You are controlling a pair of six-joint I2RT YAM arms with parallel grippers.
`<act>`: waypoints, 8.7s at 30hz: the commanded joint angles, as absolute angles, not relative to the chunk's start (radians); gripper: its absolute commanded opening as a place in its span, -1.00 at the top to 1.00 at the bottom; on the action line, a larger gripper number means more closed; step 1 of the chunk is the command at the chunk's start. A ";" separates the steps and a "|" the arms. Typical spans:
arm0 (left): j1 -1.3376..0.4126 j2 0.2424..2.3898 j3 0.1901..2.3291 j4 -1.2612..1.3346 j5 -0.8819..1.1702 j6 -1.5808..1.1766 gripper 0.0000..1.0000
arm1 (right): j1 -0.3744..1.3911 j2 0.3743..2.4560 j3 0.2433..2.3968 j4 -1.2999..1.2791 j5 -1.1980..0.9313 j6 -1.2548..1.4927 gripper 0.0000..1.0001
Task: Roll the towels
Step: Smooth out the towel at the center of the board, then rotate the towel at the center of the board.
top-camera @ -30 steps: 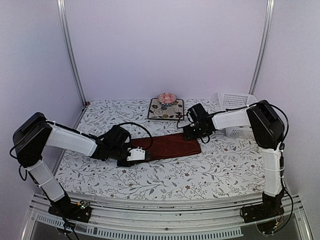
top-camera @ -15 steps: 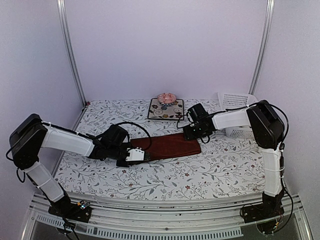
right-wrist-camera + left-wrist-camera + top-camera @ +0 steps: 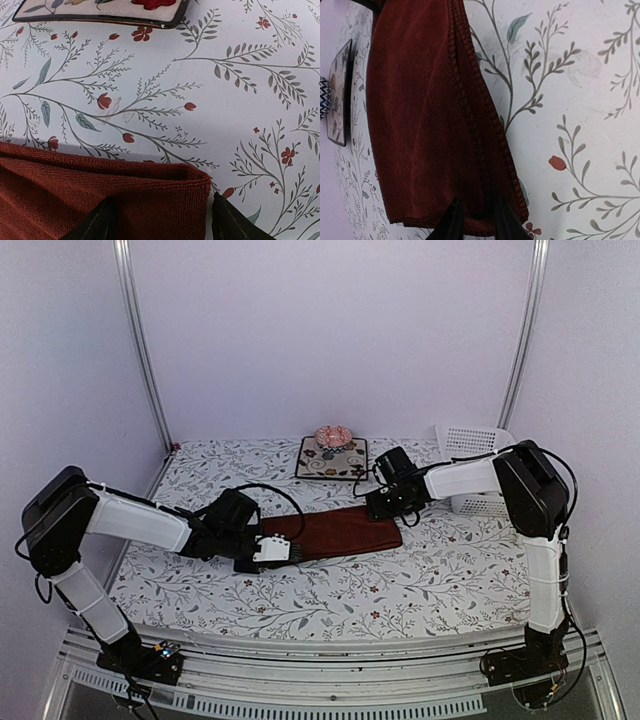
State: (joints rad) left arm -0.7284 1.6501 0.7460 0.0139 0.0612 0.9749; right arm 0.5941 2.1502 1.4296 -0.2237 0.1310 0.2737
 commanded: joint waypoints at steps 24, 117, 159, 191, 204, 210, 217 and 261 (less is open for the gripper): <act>-0.739 1.562 0.753 -0.099 0.104 0.978 1.00 | 0.585 2.180 1.444 -0.224 0.134 0.283 -0.33; -0.523 1.764 1.174 -0.246 0.133 0.528 -0.56 | 0.564 1.857 1.217 -0.142 -0.221 0.319 0.03; -0.484 1.925 1.069 -0.247 0.013 0.597 -0.77 | 0.614 1.790 1.245 -0.261 -0.131 0.255 -0.39; -0.319 1.663 1.045 -0.236 0.169 0.548 -0.94 | 0.613 2.268 1.650 -0.324 -0.233 0.216 -0.68; -0.305 1.676 0.950 -0.224 0.164 0.566 -0.94 | 0.655 2.134 1.362 -0.241 -0.405 0.253 -0.72; -0.289 1.769 1.001 -0.199 0.112 0.575 -0.94 | 0.802 2.045 1.263 -0.246 -0.386 0.285 -0.73; -0.290 1.906 1.116 -0.199 0.052 0.577 -0.94 | 0.915 1.900 1.167 -0.300 -0.241 0.338 -0.86; -0.330 2.050 1.548 -0.271 -0.016 0.542 -0.94 | 0.731 2.004 1.456 -0.043 -0.206 0.296 -0.55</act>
State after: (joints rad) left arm -0.3290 2.1838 1.6318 -0.3061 -0.1139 0.5415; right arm 0.7670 1.9469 1.3895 -0.1478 -0.0578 0.2760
